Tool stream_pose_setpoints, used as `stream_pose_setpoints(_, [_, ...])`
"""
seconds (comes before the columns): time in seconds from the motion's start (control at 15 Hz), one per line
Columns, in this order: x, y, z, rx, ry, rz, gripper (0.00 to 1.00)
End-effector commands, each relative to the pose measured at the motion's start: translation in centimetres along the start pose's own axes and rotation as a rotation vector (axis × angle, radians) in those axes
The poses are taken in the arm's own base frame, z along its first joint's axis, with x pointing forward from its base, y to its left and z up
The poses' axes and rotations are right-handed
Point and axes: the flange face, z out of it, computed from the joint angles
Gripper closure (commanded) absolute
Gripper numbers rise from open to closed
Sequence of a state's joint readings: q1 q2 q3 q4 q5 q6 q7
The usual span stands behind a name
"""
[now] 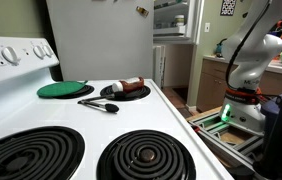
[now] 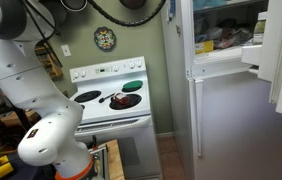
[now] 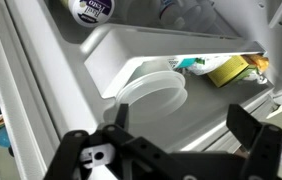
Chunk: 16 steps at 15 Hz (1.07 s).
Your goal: Open the top door of the refrigerator, pick up the clear lunch box and put it on the hob of the stove
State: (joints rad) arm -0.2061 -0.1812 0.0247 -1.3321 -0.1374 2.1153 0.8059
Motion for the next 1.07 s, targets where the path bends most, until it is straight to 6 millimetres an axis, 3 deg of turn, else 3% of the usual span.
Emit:
stream_pose_setpoints(0.0, [0.9, -0.2, 1.0, -0.110, 0.012, 0.014, 0.00])
stream_pose_setpoints(0.4, [0.3, 0.1, 2.4, -0.239, -0.031, -0.003, 0.00])
stream_pose_setpoints(0.47, [0.3, 0.0, 2.6, -0.237, -0.043, 0.002, 0.03])
stream_pose_setpoints(0.53, [0.3, -0.1, 2.8, -0.230, -0.045, 0.008, 0.13])
stream_pose_setpoints(0.73, [0.6, -0.5, 3.0, -0.212, -0.047, 0.039, 0.22])
stream_pose_setpoints(0.8, [0.6, -0.5, 3.1, -0.212, -0.053, 0.062, 0.11])
stream_pose_setpoints(1.0, [0.5, -0.6, 3.8, -0.223, -0.065, 0.128, 0.01])
